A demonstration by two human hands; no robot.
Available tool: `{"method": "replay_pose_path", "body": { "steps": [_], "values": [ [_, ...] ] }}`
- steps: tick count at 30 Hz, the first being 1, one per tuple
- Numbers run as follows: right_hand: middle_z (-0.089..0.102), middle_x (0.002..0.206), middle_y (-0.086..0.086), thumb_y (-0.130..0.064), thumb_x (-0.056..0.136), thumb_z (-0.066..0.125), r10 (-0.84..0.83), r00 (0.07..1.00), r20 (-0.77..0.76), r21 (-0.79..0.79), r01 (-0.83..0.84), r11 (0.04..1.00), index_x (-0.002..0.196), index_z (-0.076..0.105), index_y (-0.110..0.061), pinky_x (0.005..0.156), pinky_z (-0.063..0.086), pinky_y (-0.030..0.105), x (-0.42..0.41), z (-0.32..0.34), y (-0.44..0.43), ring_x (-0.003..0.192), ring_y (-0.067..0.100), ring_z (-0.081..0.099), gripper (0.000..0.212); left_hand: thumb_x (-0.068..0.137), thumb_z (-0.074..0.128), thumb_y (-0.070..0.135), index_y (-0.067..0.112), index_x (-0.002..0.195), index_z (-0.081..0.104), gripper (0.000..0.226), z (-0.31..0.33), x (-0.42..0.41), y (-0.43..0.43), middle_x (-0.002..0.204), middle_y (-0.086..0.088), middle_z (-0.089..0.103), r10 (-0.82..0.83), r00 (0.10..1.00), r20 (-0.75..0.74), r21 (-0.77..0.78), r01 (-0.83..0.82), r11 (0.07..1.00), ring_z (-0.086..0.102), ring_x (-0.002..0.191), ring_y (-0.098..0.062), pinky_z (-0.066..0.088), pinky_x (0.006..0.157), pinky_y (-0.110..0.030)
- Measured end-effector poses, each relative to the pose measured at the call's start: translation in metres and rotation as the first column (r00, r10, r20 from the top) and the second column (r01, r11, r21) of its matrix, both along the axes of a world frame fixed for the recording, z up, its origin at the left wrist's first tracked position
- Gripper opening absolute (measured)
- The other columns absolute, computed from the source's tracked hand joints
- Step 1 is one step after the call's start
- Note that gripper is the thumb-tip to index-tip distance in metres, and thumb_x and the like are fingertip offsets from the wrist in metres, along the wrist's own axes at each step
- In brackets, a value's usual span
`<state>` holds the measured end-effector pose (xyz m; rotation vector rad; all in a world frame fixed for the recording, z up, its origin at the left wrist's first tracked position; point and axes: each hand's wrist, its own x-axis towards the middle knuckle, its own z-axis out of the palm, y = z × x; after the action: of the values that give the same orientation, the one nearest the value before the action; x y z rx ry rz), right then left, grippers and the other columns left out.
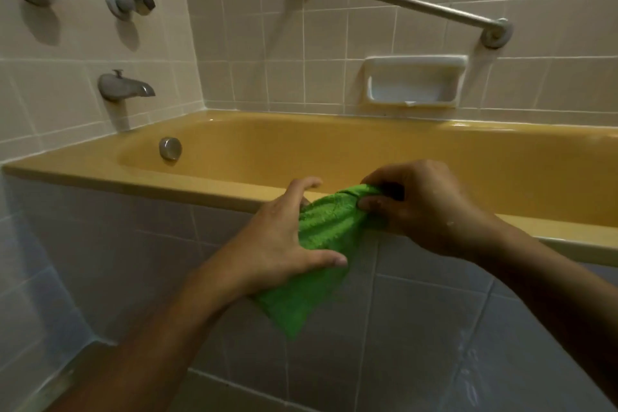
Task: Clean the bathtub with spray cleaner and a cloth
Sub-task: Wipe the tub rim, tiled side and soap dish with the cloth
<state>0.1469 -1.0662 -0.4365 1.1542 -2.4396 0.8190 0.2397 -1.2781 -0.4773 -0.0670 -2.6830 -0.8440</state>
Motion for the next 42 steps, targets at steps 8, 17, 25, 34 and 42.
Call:
{"method": "replay_pose_path", "body": {
  "steps": [8, 17, 25, 34, 42],
  "values": [
    [0.075, 0.103, 0.002, -0.013, 0.092, 0.069, 0.148, 0.928, 0.342, -0.274, -0.052, 0.960, 0.110, 0.073, -0.025, 0.086, 0.062, 0.039, 0.001, 0.013, 0.018, 0.094, 0.015, 0.071, 0.022, 0.055, 0.096, 0.052, 0.034, 0.128, 0.064, 0.081, -0.015, 0.004, -0.002, 0.116, 0.009, 0.068, -0.055, 0.997, -0.062, 0.323, 0.072, 0.944, 0.064, 0.106, 0.005, 0.051, 0.088, -0.014],
    [0.072, 0.105, 0.014, -0.004, 0.088, 0.058, 0.521, 0.617, 0.589, -0.572, -0.137, 0.809, 0.115, 0.070, -0.001, 0.082, 0.059, 0.031, 0.001, 0.021, 0.041, 0.097, 0.025, 0.070, 0.029, 0.062, 0.090, 0.045, 0.025, 0.116, 0.072, 0.060, -0.013, -0.006, 0.039, 0.121, 0.002, 0.066, -0.176, 0.980, -0.091, 0.534, 0.198, 0.822, 0.068, 0.111, -0.014, 0.057, 0.095, -0.038],
    [0.071, 0.118, 0.017, 0.003, 0.098, 0.052, 0.315, 0.627, 0.712, -0.458, 0.075, 0.886, 0.119, 0.068, -0.004, 0.093, 0.058, 0.035, -0.002, 0.030, 0.049, 0.113, 0.029, 0.069, 0.027, 0.068, 0.092, 0.001, 0.008, 0.124, 0.057, 0.067, 0.027, -0.008, 0.036, 0.116, -0.011, 0.075, -0.186, 0.983, 0.012, 0.609, 0.140, 0.780, 0.074, 0.105, -0.029, 0.060, 0.093, -0.052],
    [0.079, 0.099, 0.007, -0.029, 0.092, 0.070, 0.180, 0.771, 0.611, -0.224, -0.049, 0.973, 0.108, 0.074, -0.009, 0.088, 0.061, 0.040, 0.010, 0.048, 0.042, 0.095, 0.022, 0.076, 0.026, 0.091, 0.073, 0.019, 0.001, 0.116, 0.067, 0.032, 0.089, -0.005, 0.015, 0.118, -0.022, 0.072, -0.316, 0.932, 0.177, 0.584, 0.159, 0.796, 0.068, 0.115, -0.042, 0.053, 0.102, -0.057],
    [0.074, 0.100, 0.011, -0.009, 0.074, 0.080, 0.389, 0.689, 0.612, -0.430, -0.123, 0.894, 0.103, 0.061, -0.006, 0.081, 0.061, 0.038, 0.003, 0.058, 0.045, 0.099, 0.028, 0.074, 0.035, 0.080, 0.079, 0.001, 0.008, 0.094, 0.065, 0.021, 0.094, -0.003, 0.004, 0.079, -0.005, 0.076, -0.063, 0.998, 0.014, 0.521, 0.046, 0.852, 0.075, 0.072, -0.018, 0.064, 0.063, -0.031]
  ]
}}
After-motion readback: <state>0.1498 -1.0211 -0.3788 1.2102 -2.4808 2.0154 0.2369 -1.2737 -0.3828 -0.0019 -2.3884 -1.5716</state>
